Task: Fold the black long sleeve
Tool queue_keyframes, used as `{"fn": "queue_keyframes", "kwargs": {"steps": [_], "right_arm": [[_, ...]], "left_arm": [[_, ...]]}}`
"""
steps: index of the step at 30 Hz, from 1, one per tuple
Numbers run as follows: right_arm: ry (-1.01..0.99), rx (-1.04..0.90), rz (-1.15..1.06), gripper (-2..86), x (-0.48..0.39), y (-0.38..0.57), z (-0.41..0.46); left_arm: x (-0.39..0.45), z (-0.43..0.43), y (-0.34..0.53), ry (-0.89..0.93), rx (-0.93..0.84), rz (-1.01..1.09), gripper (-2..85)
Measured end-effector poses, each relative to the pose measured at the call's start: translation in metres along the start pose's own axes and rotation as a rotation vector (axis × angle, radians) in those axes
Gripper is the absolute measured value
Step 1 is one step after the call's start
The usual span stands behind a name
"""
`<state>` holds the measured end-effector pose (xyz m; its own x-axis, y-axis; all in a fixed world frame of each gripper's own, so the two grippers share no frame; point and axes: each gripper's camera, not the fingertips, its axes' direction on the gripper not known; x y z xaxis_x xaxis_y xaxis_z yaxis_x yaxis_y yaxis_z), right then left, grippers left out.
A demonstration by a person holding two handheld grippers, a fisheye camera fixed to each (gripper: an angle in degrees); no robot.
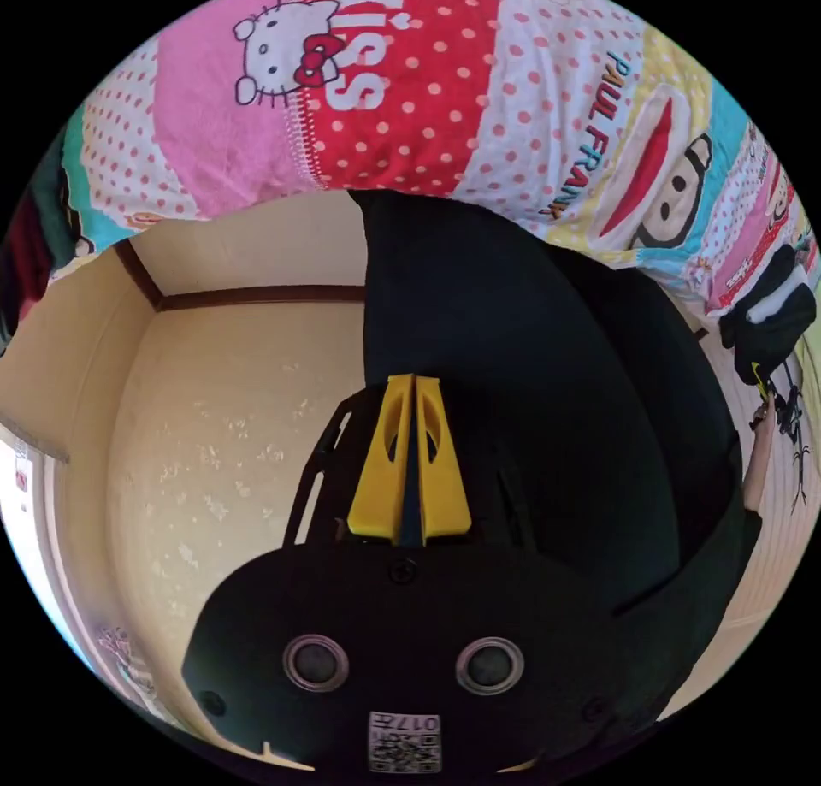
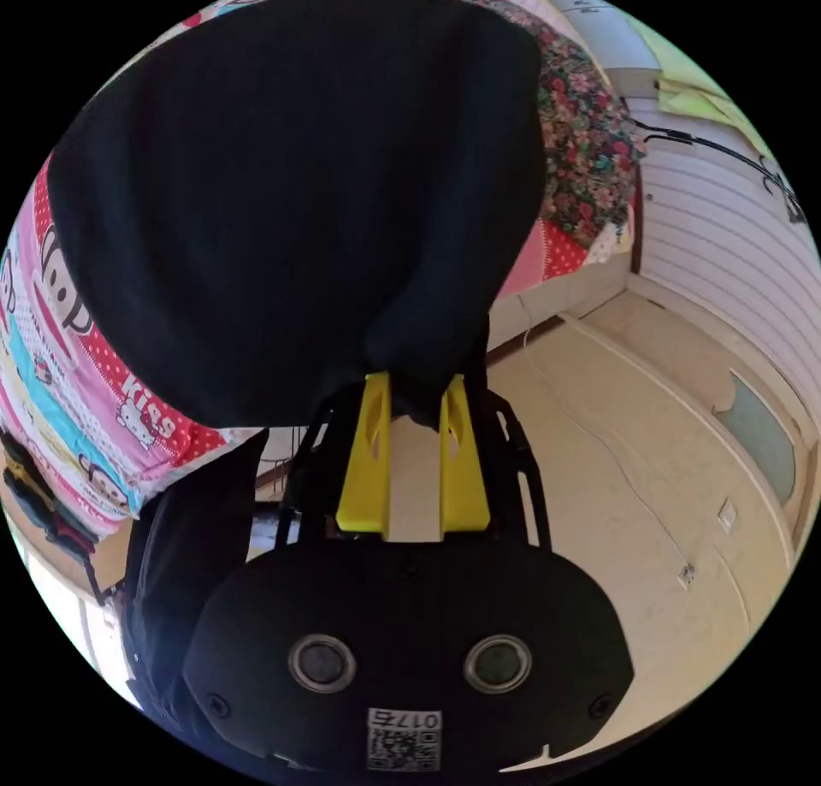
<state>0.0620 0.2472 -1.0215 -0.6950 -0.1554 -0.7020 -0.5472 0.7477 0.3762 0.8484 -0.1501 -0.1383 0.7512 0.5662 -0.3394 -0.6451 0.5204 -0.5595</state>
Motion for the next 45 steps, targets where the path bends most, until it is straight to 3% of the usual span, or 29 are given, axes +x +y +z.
{"fn": "queue_keyframes", "kwargs": {"steps": [4, 6, 10, 14, 17, 19, 25, 30, 32, 35, 38, 41, 42, 45], "right_arm": [[0.171, 0.202, 0.105, 4.5, -0.067, 0.077, 0.002], [0.151, 0.222, 0.096, 2.3, -0.108, 0.112, 0.028], [0.010, -0.041, -0.019, 0.9, -0.219, 0.178, 0.147], [-0.029, -0.195, -0.074, 0.6, -0.314, 0.244, 0.225], [0.044, -0.195, -0.130, 0.5, -0.358, 0.255, 0.232], [0.068, -0.135, -0.134, 0.5, -0.373, 0.246, 0.214], [-0.161, 0.141, -0.093, 0.4, -0.402, 0.231, 0.116], [-0.301, 0.279, -0.133, 0.3, -0.431, 0.269, 0.089], [-0.275, 0.295, -0.150, 0.3, -0.441, 0.290, 0.101], [-0.184, 0.289, -0.163, 0.3, -0.443, 0.311, 0.131], [-0.143, 0.248, -0.113, 0.3, -0.428, 0.326, 0.169], [-0.237, 0.229, -0.019, 0.3, -0.396, 0.345, 0.205], [-0.269, 0.233, -0.003, 0.3, -0.389, 0.350, 0.211], [-0.462, 0.262, 0.029, 0.3, -0.358, 0.371, 0.239]], "left_arm": [[-0.064, 0.014, 0.014, 0.207, 0.086, -0.065, -0.6], [-0.090, 0.027, 0.017, 0.338, 0.140, -0.082, -0.6], [-0.144, 0.073, 0.019, 0.657, 0.256, -0.138, -0.5], [-0.190, 0.103, 0.037, 0.824, 0.433, -0.237, -0.3], [-0.244, 0.114, 0.070, 1.000, 0.702, -0.394, 0.4], [-0.288, 0.115, 0.105, 1.136, 0.986, -0.501, 2.1], [-0.354, 0.065, 0.161, 1.153, 1.437, -0.481, 8.4], [-0.373, 0.015, 0.163, 1.066, 1.557, -0.408, 8.9], [-0.378, 0.006, 0.149, 1.037, 1.509, -0.422, 9.7], [-0.376, 0.019, 0.093, 1.021, 1.203, -0.462, 8.8], [-0.370, 0.072, 0.103, 1.116, 1.306, -0.526, 5.4], [-0.371, 0.137, 0.126, 1.417, 1.415, -0.322, 1.5], [-0.367, 0.160, 0.141, 1.505, 1.503, -0.131, 0.9], [-0.342, 0.195, 0.196, 1.431, 1.611, 0.315, 0.1]]}}
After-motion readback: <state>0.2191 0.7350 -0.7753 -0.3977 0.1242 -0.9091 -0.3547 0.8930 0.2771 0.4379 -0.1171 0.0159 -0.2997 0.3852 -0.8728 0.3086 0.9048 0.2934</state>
